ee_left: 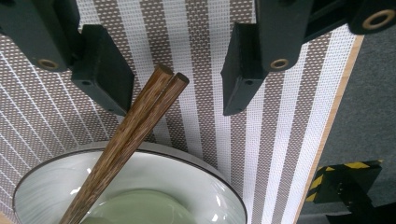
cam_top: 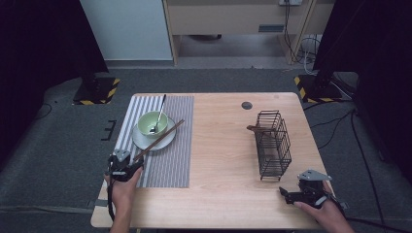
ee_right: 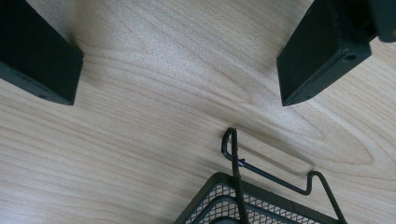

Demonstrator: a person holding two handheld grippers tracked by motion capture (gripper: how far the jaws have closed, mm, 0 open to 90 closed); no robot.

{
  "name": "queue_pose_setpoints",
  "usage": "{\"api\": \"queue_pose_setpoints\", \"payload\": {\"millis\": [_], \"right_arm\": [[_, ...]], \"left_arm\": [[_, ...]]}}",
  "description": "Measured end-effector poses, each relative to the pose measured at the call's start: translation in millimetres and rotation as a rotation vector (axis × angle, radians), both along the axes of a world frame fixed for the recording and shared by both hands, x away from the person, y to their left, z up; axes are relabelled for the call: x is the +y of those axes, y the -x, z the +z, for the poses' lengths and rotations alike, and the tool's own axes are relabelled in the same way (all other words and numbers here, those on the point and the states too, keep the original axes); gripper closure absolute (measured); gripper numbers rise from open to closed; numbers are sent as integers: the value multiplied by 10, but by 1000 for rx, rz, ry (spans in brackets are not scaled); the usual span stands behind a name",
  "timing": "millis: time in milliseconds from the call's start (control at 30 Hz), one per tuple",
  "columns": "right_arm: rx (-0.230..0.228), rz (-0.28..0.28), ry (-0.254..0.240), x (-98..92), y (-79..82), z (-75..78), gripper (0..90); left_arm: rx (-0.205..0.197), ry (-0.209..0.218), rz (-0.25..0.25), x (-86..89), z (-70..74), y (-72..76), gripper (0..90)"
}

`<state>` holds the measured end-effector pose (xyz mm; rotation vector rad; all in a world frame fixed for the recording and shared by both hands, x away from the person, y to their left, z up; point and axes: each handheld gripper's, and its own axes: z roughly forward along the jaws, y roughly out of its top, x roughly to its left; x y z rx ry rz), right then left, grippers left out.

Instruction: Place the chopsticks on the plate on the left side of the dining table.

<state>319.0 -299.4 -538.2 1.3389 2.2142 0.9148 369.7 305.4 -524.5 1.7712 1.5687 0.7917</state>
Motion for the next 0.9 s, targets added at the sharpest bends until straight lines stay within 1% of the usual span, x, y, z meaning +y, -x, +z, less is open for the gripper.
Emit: {"api": "queue_pose_setpoints", "payload": {"millis": [167,267,433,533,600,667,767,900], "right_arm": [[0,1,-1,2,-1,0,3],[0,1,0,2,-1,0,4],[0,0,-1,3,-1,0,4],[0,1,0,1,-1,0,4],[0,0,-1,3,-1,0,4],[0,0,-2,3,-1,0,4],[0,1,0,1,-1,0,4],[0,0,0,2,0,0,4]], "left_arm": [[6,-3,-6,14,-20,-13,432],[10,-7,-10,3,-21,-19,409],[-1,-5,-19,-4,-11,-24,378],[1,1,-17,6,-23,-37,353],[-3,-5,-16,13,-25,-46,340],[-11,5,-17,18,-20,-44,324],[-16,6,-32,3,-6,-24,300],[-25,-12,-59,-42,9,19,269]]}}
